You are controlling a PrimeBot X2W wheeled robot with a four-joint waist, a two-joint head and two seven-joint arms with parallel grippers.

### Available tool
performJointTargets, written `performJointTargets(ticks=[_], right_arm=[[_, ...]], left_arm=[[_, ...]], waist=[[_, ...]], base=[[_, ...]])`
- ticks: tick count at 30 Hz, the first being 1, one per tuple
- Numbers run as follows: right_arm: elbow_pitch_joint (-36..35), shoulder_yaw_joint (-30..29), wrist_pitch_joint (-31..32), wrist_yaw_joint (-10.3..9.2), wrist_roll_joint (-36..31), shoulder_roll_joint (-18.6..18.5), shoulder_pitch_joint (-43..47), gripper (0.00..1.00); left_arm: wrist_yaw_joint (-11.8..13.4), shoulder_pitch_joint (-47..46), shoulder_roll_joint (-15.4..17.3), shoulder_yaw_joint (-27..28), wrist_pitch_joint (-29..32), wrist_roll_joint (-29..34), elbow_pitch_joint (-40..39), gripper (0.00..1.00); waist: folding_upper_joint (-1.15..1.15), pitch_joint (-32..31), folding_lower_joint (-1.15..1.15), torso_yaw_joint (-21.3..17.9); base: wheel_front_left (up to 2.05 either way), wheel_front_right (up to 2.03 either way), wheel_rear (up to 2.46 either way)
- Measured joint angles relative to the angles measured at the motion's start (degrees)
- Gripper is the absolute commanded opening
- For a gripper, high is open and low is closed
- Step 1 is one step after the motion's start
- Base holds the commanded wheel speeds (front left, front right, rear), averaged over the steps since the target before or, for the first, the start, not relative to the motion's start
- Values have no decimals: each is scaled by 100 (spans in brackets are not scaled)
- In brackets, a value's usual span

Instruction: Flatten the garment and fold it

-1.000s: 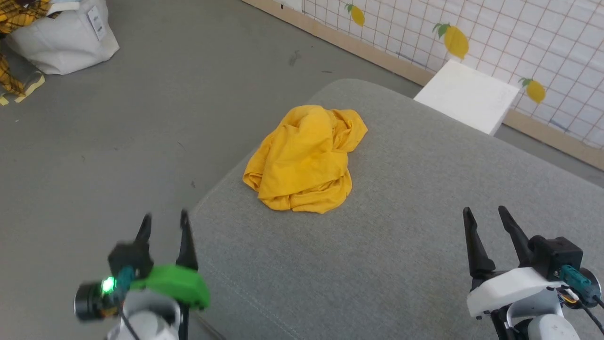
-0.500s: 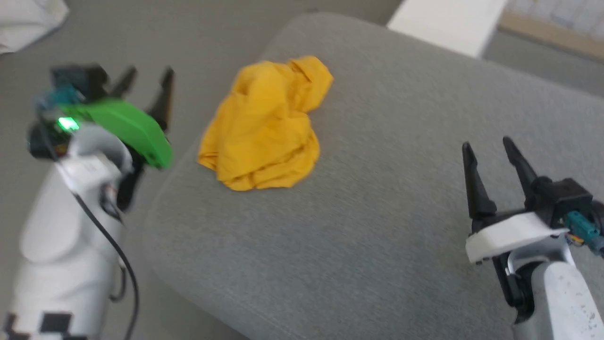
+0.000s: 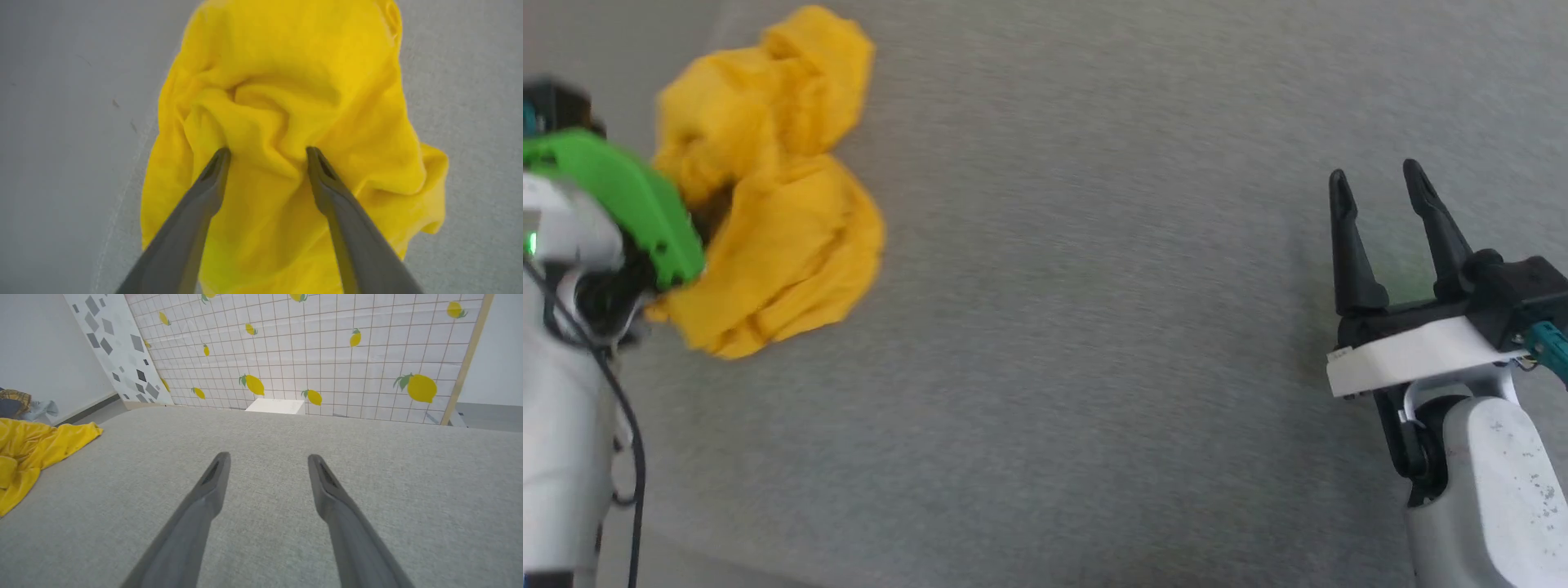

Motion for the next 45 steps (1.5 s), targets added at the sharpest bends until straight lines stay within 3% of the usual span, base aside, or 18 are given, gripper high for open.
performJointTargets(ticks=[5, 6, 7, 8, 11, 19, 25, 32, 40, 45], right_arm=[[229, -99, -162, 0, 101, -3, 10, 100], [268, -123, -188, 0, 129, -2, 10, 100], [324, -151, -221, 0, 145, -2, 14, 100], [369, -179, -243, 0, 165, -2, 16, 100], [519, -275, -310, 0, 218, -4, 74, 100], [799, -469, -374, 0, 350, -4, 573, 100], [829, -593, -357, 0, 382, -3, 1012, 100], [638, -782, -144, 0, 388, -4, 1506, 100], [293, -826, 112, 0, 388, -4, 1772, 100], [147, -759, 222, 0, 388, -5, 1811, 100]], left_arm=[[420, 615, 233, 205, 702, -241, -141, 100], [509, 687, 321, 245, 835, -270, -221, 86], [568, 753, 415, 270, 929, -283, -307, 38], [588, 806, 477, 301, 967, -286, -378, 0], [590, 972, 624, 315, 608, -119, -646, 0], [315, 1061, 641, 32, -1656, 966, -813, 0], [286, 639, 415, -235, -2974, 1470, -1031, 0], [265, 19, -337, -734, -3829, 1771, -1168, 0], [246, -649, -1604, -1323, -4203, 1663, -732, 0], [-35, -677, -2186, -1769, -4209, 1416, -152, 0]], waist=[[1, 229, -1, -532], [1, 258, -1, -636], [0, 280, -1, -736], [1, 288, -1, -809], [0, 226, -1, -1001], [0, -435, -1, -1266], [0, -1204, -2, -1350], [0, -2063, -2, -1563], [0, -2563, -2, -2163], [0, -2700, -2, -2581]], base=[[0, 0, 0], [0, 0, 0], [0, 0, 0], [0, 0, 0], [0, 0, 0], [0, 0, 0], [0, 0, 0], [0, 0, 0], [0, 0, 0], [0, 0, 0]])
